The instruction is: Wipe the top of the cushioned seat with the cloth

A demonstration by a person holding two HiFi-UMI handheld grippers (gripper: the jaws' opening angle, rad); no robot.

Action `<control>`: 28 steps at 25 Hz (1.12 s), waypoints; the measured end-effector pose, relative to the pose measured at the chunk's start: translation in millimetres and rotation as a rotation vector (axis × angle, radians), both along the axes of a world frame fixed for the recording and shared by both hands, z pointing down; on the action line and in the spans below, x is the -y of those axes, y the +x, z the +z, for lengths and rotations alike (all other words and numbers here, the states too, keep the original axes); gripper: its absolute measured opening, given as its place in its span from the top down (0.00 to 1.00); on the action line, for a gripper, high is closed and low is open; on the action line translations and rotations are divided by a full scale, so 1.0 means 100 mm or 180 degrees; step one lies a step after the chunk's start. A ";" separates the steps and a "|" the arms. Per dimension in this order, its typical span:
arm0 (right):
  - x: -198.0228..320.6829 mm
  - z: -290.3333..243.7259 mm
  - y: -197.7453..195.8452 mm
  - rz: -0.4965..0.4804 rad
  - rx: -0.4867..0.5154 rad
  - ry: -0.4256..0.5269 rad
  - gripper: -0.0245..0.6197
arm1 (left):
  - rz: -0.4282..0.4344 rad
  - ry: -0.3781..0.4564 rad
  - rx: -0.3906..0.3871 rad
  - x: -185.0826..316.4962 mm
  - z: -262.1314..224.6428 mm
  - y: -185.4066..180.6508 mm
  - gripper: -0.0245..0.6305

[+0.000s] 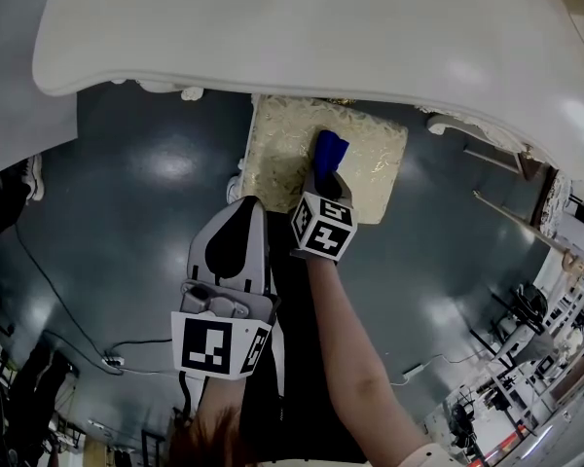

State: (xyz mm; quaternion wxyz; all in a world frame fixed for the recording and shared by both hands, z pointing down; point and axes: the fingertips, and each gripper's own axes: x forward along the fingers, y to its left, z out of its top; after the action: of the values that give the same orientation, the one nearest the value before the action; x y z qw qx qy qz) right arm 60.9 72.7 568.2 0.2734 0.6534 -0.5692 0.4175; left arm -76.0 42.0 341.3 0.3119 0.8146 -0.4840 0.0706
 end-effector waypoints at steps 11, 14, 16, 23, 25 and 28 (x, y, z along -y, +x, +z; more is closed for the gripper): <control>0.08 -0.01 -0.27 -0.0102 0.0081 0.0021 0.87 | -0.0054 0.0015 -0.0010 0.06 -0.01 -0.07 0.96; 0.09 -0.01 -0.32 -0.0123 0.0073 0.0017 0.87 | -0.0072 0.0018 -0.0007 0.08 -0.02 -0.10 0.96; 0.10 -0.01 -0.32 -0.0123 0.0069 0.0015 0.87 | -0.0090 0.0019 -0.0001 0.10 -0.02 -0.12 0.96; 0.13 -0.02 -0.38 -0.0148 0.0117 0.0030 0.87 | -0.0145 0.0027 0.0011 0.14 -0.03 -0.15 0.96; 0.14 -0.02 -0.40 -0.0157 0.0137 0.0027 0.87 | -0.0156 0.0026 0.0013 0.15 -0.03 -0.17 0.96; 0.15 -0.01 -0.45 -0.0186 0.0171 0.0023 0.87 | -0.0174 0.0026 0.0012 0.16 -0.03 -0.18 0.96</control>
State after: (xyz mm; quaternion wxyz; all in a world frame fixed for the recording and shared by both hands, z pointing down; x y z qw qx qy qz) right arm 16.4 57.9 567.2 0.2677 0.6261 -0.5967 0.4246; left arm -94.3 26.1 338.1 0.3094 0.8021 -0.5070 0.0616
